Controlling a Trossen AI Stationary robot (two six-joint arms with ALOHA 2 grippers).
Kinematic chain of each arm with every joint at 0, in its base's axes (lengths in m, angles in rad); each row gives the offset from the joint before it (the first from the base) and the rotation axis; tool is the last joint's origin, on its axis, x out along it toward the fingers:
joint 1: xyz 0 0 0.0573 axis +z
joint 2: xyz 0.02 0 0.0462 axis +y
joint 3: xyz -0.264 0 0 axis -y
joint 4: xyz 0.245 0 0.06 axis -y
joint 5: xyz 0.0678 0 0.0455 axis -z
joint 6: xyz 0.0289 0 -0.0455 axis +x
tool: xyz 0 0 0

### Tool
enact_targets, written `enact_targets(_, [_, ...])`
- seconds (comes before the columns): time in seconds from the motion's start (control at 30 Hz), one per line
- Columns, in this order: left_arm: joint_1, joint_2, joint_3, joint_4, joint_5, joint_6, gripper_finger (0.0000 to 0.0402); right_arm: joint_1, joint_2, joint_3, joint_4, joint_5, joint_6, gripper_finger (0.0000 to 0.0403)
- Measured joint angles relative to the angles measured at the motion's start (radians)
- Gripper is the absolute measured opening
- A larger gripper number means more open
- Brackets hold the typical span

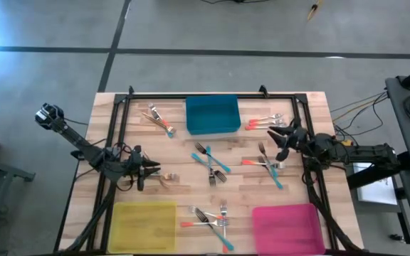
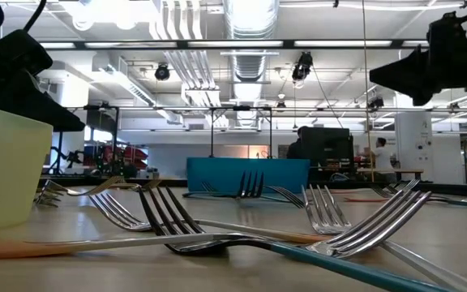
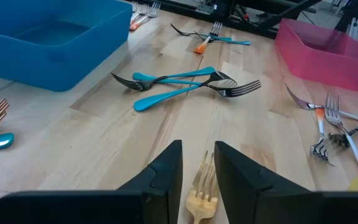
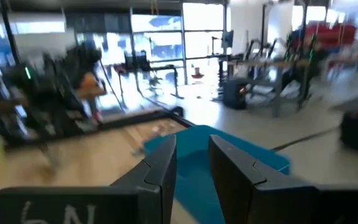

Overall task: Sort silverware by color (type)
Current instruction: Put the orange fork into the blue bin

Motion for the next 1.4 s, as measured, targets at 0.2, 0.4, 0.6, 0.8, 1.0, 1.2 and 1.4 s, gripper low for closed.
enact_targets(0.2, [0.000,0.000,0.000,0.000,0.000,0.000,0.0077,0.000,0.000,0.000,0.047,0.001,0.094,0.0086])
enact_targets(0.4, [0.000,0.000,0.000,0.000,0.000,0.000,0.0077,0.000,0.000,0.000,0.150,0.014,0.196,0.0086])
enact_targets(0.6, [0.000,0.000,0.000,0.000,0.000,0.000,0.0077,0.000,0.003,0.000,0.193,0.028,0.193,0.0086])
enact_targets(0.8, [0.000,0.000,0.000,0.000,0.000,0.000,0.0077,-0.014,0.077,0.036,0.189,0.050,0.357,0.0086])
enact_targets(1.0, [0.000,0.000,0.000,0.000,0.000,0.000,0.0077,-0.045,0.289,0.253,-0.064,0.053,0.350,0.0086])
enact_targets(1.2, [0.000,0.000,0.000,0.000,0.000,0.000,0.0077,-0.140,0.540,0.561,-0.697,0.075,0.591,0.0086])
enact_targets(1.4, [0.000,0.000,0.000,0.000,0.000,0.000,0.0077,-0.278,0.755,0.758,-1.106,-0.158,0.660,0.0086])
